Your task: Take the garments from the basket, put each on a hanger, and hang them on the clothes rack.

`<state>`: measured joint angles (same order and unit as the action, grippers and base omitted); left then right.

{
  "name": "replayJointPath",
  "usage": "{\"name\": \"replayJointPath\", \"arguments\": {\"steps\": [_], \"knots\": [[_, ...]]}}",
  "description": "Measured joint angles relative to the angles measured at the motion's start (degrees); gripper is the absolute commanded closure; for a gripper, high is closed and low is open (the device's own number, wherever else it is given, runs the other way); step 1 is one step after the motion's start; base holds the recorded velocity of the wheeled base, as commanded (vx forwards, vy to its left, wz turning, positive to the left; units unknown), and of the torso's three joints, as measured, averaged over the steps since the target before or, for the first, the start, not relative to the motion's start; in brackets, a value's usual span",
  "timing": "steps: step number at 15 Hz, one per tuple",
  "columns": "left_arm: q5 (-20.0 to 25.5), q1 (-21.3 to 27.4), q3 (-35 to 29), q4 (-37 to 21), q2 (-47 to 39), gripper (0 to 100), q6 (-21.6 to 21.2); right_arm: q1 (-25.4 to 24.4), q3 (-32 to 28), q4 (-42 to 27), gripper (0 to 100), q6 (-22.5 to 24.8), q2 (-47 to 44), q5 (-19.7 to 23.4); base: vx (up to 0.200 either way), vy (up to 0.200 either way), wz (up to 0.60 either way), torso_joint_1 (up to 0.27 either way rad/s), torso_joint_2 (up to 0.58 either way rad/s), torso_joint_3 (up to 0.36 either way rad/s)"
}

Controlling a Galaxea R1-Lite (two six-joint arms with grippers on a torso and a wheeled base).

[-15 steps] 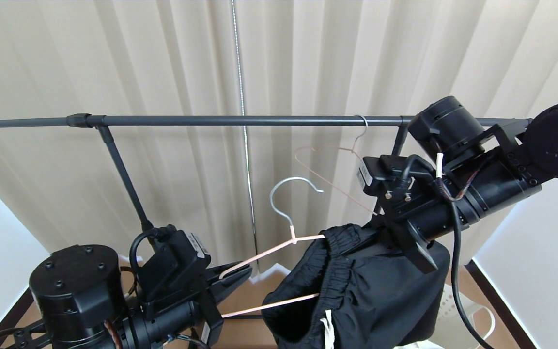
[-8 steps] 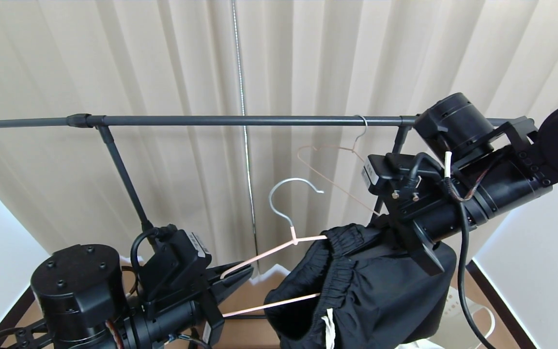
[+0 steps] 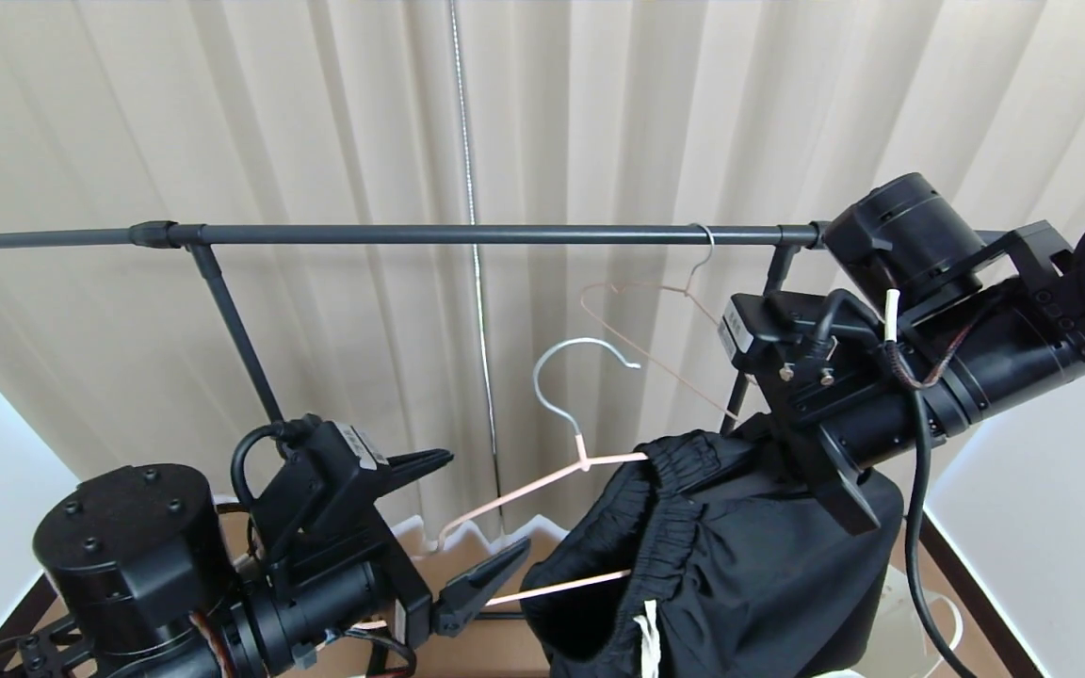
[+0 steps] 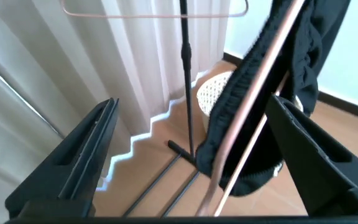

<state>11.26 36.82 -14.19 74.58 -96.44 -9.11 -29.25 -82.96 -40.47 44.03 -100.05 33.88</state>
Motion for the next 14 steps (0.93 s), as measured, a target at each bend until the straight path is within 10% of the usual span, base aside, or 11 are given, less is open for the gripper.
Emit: {"name": "replayJointPath", "arguments": {"steps": [9,14], "knots": [[20.75,-17.30,-6.25,-1.96,3.52,0,22.70,1.02,-0.63,0.32,100,-6.31,1.76,-10.02,0.000,0.000,0.00,0.000,0.00,0.000],[19.22,-18.91,-17.36,-35.47,4.82,0,22.92,0.28,-1.30,5.00,100,-10.02,4.13,-22.72,0.000,0.000,0.00,0.000,0.00,0.000]]}}
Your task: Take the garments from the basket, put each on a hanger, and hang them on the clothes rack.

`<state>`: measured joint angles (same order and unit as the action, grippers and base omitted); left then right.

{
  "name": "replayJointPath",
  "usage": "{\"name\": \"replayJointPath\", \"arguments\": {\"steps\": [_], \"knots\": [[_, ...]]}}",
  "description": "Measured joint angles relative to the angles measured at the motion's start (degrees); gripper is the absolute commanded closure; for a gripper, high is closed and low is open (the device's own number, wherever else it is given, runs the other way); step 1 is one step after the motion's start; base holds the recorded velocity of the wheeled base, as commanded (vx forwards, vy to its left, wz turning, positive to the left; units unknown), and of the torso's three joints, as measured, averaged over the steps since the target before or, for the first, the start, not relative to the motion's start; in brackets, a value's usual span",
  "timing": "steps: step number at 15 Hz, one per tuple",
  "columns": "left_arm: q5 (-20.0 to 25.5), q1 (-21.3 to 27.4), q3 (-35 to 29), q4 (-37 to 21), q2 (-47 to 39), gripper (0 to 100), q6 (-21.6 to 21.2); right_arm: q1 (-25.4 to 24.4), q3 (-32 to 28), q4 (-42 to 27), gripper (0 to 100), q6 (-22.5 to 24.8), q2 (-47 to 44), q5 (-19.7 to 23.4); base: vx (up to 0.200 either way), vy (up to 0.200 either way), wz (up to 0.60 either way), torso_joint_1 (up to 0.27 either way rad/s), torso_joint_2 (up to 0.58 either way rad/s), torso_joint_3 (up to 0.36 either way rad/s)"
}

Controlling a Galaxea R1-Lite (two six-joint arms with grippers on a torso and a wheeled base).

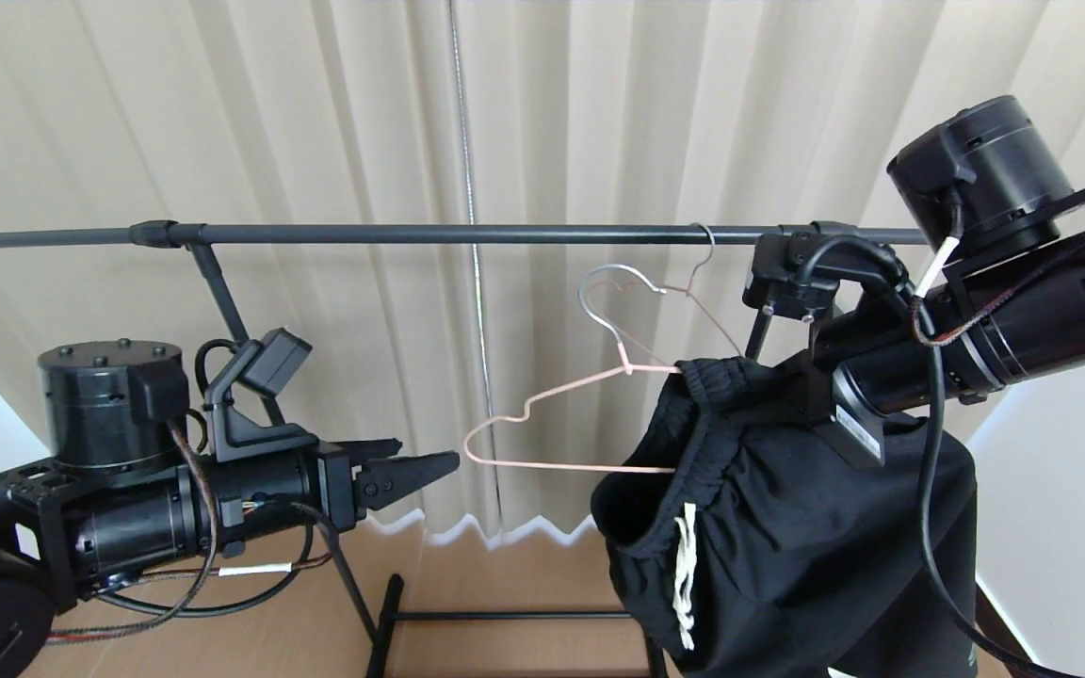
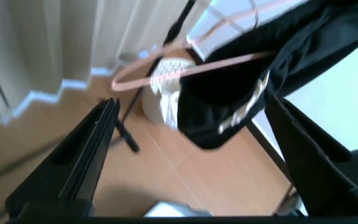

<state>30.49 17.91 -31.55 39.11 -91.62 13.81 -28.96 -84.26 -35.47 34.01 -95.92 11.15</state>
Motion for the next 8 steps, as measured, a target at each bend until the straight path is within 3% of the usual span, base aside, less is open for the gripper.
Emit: {"name": "replayJointPath", "arguments": {"steps": [1,3,8], "knots": [[-1.78,0.41,-2.44,-4.75,0.20,0,-0.24,-0.68,0.24,0.83,100,-0.10,0.72,-1.68,0.000,0.000,0.00,0.000,0.00,0.000],[-5.62,2.71,-5.24,-8.66,-0.11,0,-0.88,-1.66,0.99,3.38,100,-0.16,1.71,-3.91,0.000,0.000,0.00,0.000,0.00,0.000],[-17.76,9.90,-6.84,-9.61,-4.62,0,-1.37,-5.73,7.45,16.98,100,-7.06,2.54,-7.30,0.000,0.000,0.00,0.000,0.00,0.000]]}}
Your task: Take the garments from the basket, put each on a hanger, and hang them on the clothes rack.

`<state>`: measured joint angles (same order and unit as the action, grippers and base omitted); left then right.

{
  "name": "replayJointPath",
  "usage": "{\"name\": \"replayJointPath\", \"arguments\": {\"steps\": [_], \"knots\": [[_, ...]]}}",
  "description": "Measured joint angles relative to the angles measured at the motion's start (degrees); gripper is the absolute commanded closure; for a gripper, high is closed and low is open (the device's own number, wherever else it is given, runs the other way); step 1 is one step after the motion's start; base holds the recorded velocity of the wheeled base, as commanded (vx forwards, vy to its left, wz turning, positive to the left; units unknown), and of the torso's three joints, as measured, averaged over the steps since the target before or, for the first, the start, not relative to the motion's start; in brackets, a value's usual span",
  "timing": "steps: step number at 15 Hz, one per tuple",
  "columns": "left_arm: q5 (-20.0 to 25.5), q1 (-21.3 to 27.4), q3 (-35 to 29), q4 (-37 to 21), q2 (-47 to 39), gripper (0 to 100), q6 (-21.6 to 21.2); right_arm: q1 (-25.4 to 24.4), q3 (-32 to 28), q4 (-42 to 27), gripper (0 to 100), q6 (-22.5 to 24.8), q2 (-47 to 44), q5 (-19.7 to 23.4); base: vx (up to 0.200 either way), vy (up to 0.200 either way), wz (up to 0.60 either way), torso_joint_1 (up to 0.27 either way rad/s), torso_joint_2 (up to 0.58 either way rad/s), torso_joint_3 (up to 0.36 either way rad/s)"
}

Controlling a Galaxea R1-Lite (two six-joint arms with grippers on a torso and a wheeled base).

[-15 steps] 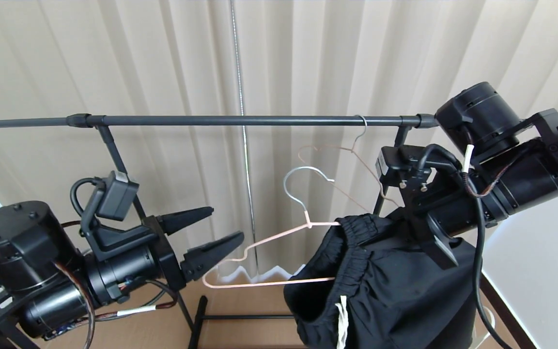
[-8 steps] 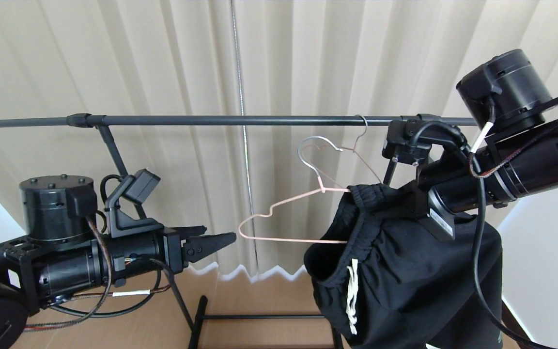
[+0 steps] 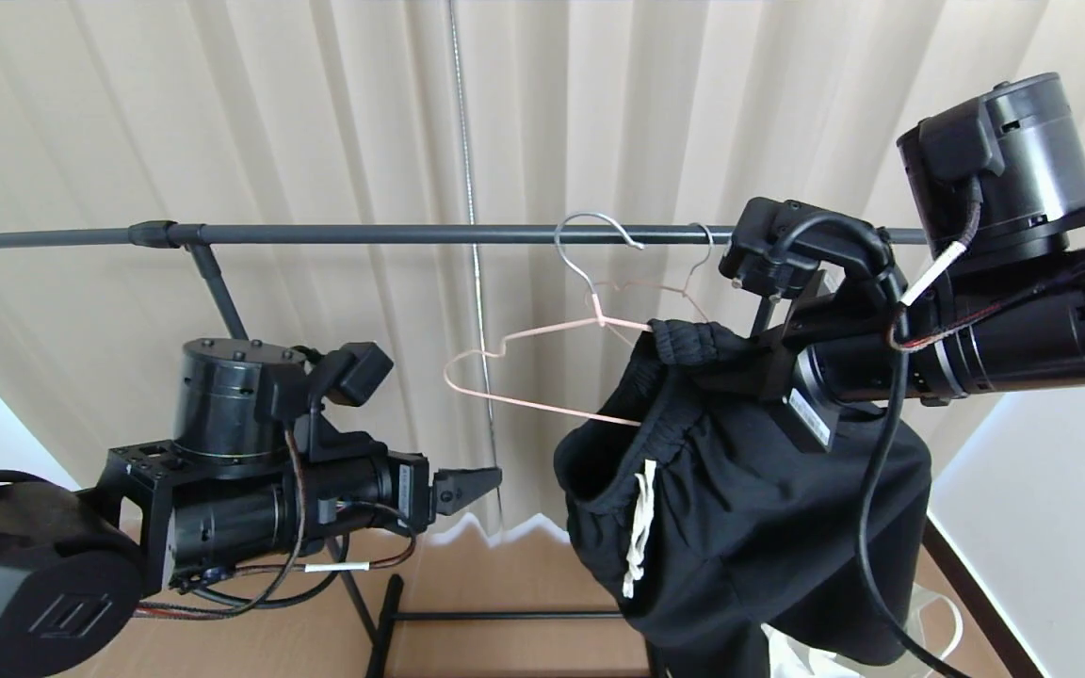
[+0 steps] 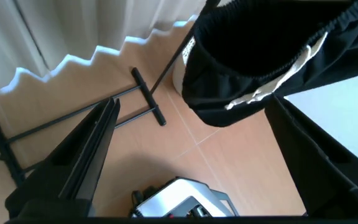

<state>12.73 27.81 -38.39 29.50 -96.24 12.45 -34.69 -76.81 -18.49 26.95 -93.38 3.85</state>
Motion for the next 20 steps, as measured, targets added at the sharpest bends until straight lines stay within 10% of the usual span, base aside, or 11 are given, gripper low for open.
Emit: {"name": "replayJointPath", "arguments": {"steps": [7,20], "knots": [[-18.49,7.67,-2.71,-0.02,-3.17,0,0.28,-3.15,3.91,4.02,100,-1.74,1.97,0.09,0.000,0.000,0.00,0.000,0.00,0.000],[-25.70,11.39,-6.90,0.09,-9.44,0,4.13,-6.31,3.88,4.53,100,-4.75,4.29,0.22,0.000,0.000,0.00,0.000,0.00,0.000]]}}
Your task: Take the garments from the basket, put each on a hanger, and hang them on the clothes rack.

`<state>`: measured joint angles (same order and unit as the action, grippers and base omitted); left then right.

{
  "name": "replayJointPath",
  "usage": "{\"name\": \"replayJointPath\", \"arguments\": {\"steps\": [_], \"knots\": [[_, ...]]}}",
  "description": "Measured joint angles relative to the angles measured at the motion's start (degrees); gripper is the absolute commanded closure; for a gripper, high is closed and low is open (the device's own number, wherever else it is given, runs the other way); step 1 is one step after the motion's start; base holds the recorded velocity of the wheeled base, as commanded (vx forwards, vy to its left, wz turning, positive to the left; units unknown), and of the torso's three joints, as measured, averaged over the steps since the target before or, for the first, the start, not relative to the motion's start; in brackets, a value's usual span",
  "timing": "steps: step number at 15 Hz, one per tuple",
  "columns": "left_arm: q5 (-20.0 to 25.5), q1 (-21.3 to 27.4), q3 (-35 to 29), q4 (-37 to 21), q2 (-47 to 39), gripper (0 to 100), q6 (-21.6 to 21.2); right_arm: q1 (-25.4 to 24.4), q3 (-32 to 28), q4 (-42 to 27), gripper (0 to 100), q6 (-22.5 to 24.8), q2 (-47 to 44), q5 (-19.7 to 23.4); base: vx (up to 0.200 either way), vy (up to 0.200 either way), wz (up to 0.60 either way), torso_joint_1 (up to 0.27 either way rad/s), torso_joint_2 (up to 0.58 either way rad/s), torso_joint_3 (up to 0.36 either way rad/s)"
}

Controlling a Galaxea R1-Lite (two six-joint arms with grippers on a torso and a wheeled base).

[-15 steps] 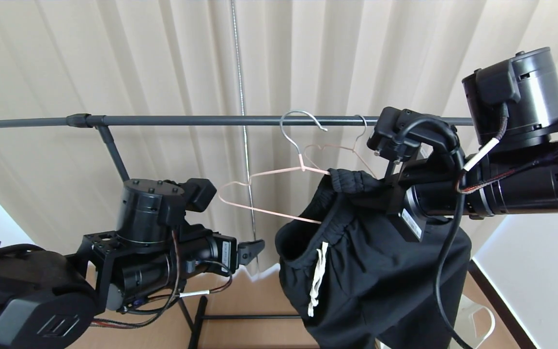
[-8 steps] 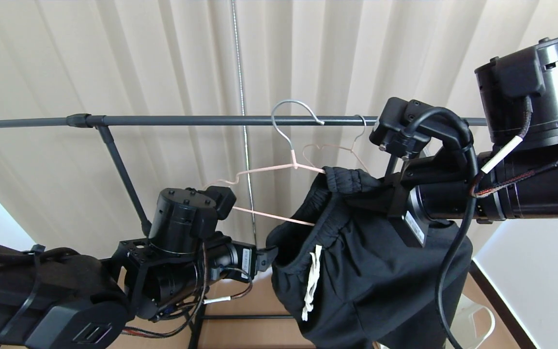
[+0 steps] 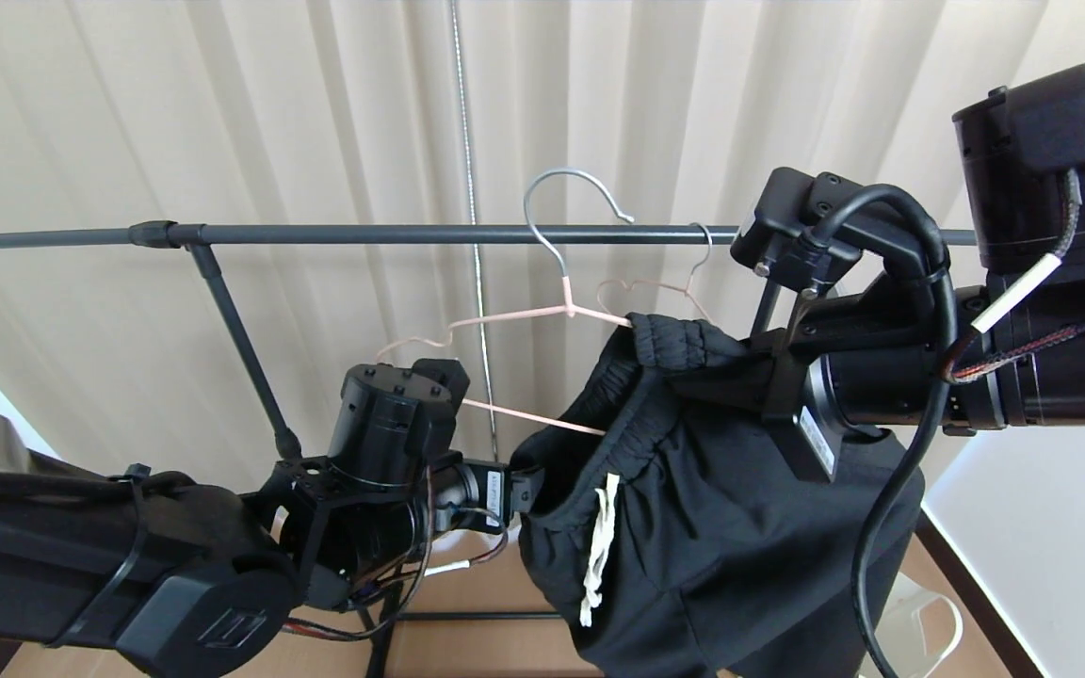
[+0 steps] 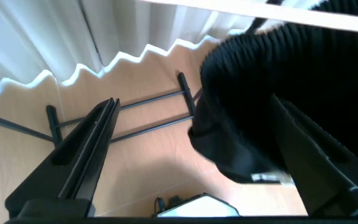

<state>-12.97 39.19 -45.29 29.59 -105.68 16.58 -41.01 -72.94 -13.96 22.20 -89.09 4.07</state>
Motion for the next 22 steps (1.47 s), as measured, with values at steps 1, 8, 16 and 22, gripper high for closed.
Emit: {"name": "replayJointPath", "arguments": {"steps": [1,8,16,22], "knots": [[-0.96,0.09,-0.49,0.02,-0.46,0,0.00,-0.06,0.00,0.00,100,0.00,0.04,0.02,0.000,0.000,0.00,0.000,0.00,0.000],[-1.52,2.36,1.08,-0.20,-2.32,100,-1.56,-0.15,0.30,1.13,100,-1.05,1.77,-0.02,0.000,0.000,0.00,0.000,0.00,0.000],[-1.48,-0.63,0.89,-0.24,1.27,100,-2.90,5.38,4.78,1.40,100,-1.13,3.80,0.22,0.000,0.000,0.00,0.000,0.00,0.000],[-1.32,-5.16,-0.35,-0.11,3.43,100,-3.25,7.74,14.03,7.34,100,-1.23,6.13,2.74,0.000,0.000,0.00,0.000,0.00,0.000]]}}
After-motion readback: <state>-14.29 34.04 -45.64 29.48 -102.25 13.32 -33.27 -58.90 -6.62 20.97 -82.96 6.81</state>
